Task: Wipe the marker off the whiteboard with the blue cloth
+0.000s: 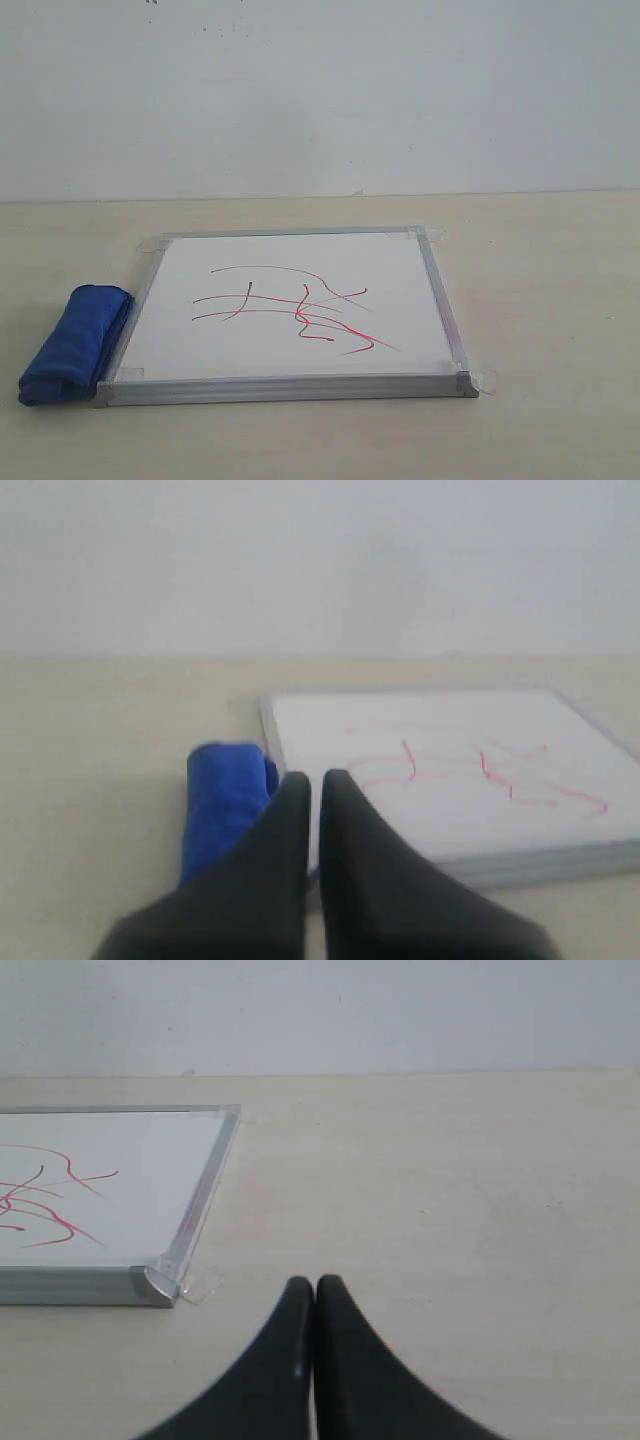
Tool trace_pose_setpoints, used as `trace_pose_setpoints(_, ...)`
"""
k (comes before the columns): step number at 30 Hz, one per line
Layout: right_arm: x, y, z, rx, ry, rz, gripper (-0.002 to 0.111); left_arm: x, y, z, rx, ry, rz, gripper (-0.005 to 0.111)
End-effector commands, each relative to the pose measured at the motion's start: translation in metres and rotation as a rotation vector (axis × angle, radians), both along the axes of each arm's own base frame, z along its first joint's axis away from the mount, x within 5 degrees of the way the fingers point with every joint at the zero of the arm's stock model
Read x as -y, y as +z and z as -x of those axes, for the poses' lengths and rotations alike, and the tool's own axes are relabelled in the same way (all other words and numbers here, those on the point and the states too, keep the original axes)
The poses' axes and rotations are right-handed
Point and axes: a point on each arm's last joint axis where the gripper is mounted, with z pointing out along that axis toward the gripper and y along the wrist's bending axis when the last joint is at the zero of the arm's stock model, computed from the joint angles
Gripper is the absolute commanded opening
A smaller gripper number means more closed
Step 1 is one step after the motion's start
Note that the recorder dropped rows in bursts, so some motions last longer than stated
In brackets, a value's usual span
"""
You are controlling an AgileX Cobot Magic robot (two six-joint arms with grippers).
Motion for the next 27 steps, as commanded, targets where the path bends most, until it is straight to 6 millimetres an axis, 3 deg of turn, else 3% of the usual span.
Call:
trace_pose_setpoints(1, 0.0, 0.001, 0.0, 0.013, 0.001, 0.004, 0.0, -0.006, 0.037, 0.004, 0.422, 0.06, 0.029, 0.004)
trace_pose_setpoints(2, 0.0, 0.001, 0.0, 0.013, 0.001, 0.004, 0.0, -0.008, 0.05, 0.01, 0.576, 0.081, 0.038, 0.004)
trace_pose_setpoints(5, 0.0, 0.001, 0.0, 0.013, 0.001, 0.004, 0.0, -0.008, 0.087, 0.022, 0.682, 0.089, 0.003, 0.004)
trace_pose_setpoints(8, 0.0, 0.001, 0.0, 0.013, 0.0, 0.002, 0.0, -0.005, 0.128, 0.028, 0.614, 0.092, -0.17, 0.004)
trace_pose_setpoints(12, 0.0, 0.002, 0.0, 0.025, 0.0, 0.001, 0.0, -0.002, 0.153, 0.014, 0.426, 0.046, -0.227, 0.004)
trace_pose_setpoints(15, 0.0, 0.002, 0.0, 0.025, 0.0, 0.001, 0.0, 0.0, 0.16, -0.005, 0.29, 0.015, -0.235, 0.004)
trace_pose_setpoints(20, 0.0, 0.001, 0.0, 0.014, 0.0, 0.002, 0.0, 0.001, 0.154, -0.038, 0.154, -0.003, -0.238, 0.004)
trace_pose_setpoints(27, 0.0, 0.001, 0.0, 0.014, 0.0, 0.002, 0.0, -0.001, 0.155, -0.056, 0.175, 0.016, -0.236, 0.004)
